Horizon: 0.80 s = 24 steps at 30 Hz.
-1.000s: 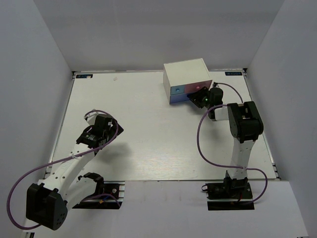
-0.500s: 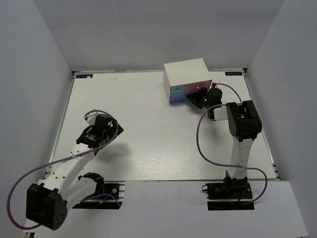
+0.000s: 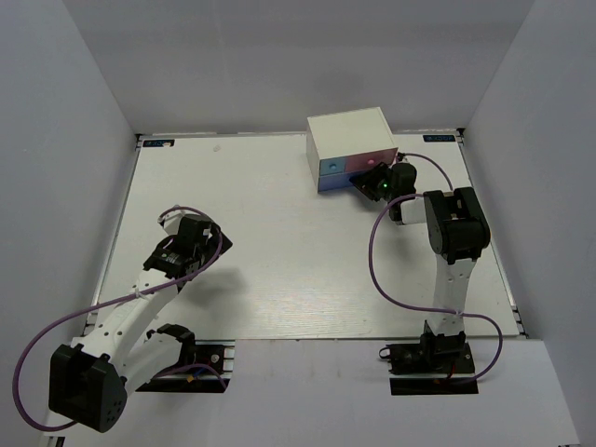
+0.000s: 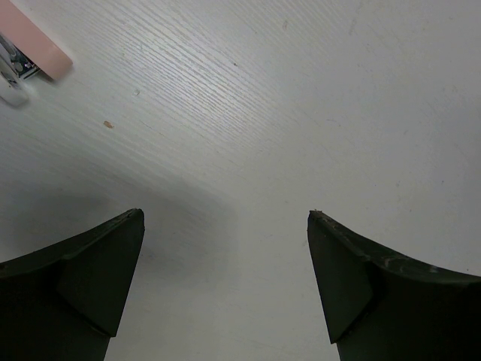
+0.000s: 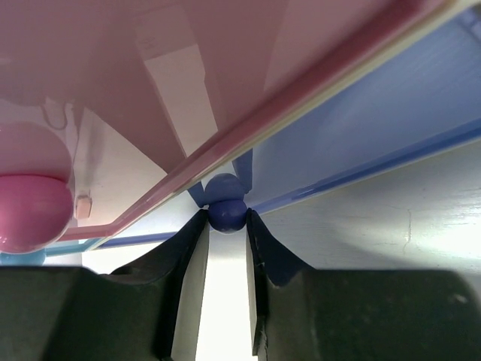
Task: Sort the stationery into containers
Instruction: Open the drawer in the storage box.
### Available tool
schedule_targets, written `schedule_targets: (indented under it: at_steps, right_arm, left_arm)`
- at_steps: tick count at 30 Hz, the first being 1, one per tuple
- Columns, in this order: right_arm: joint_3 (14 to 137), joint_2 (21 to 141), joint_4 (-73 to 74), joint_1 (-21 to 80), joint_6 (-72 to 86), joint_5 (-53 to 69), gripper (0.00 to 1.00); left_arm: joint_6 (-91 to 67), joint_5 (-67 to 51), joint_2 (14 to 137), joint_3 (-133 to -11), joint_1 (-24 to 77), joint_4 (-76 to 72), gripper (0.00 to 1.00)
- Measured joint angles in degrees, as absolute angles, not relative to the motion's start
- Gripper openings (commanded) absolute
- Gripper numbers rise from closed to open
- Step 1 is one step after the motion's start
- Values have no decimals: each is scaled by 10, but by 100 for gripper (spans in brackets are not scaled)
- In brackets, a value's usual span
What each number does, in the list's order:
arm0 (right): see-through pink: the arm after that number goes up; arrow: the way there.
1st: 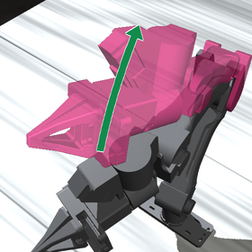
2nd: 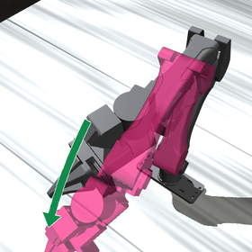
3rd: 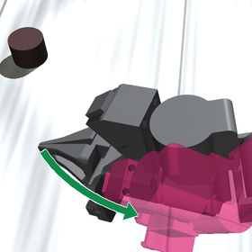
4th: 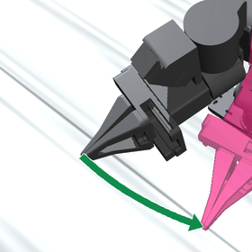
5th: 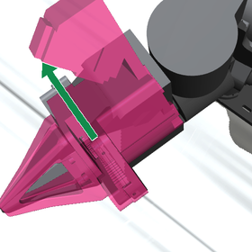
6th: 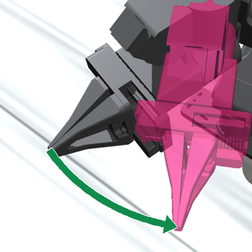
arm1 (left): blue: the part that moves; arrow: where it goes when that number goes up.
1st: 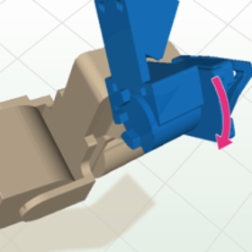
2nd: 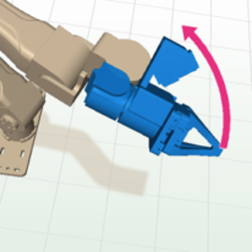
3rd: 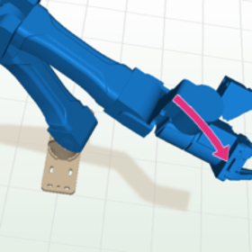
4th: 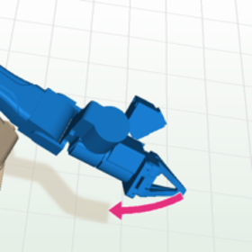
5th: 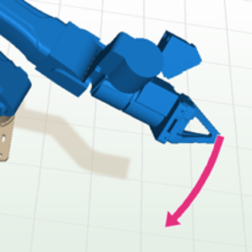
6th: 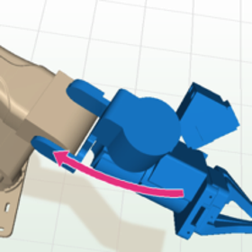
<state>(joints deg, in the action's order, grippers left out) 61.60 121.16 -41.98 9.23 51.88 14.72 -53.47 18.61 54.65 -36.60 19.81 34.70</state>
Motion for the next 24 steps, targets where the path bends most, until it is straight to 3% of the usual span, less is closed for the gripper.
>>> schedule_targets:
  at_steps: [7, 24]
  right_arm:
    - [616, 1212, -420, 92, 521, 148, 19]
    - [528, 1164, -455, 93, 527, 154, 17]
  left_arm:
    - [-535, 186, 546, -366, 198, 347, 100]
    - [-535, 186, 546, -366, 198, 347, 100]
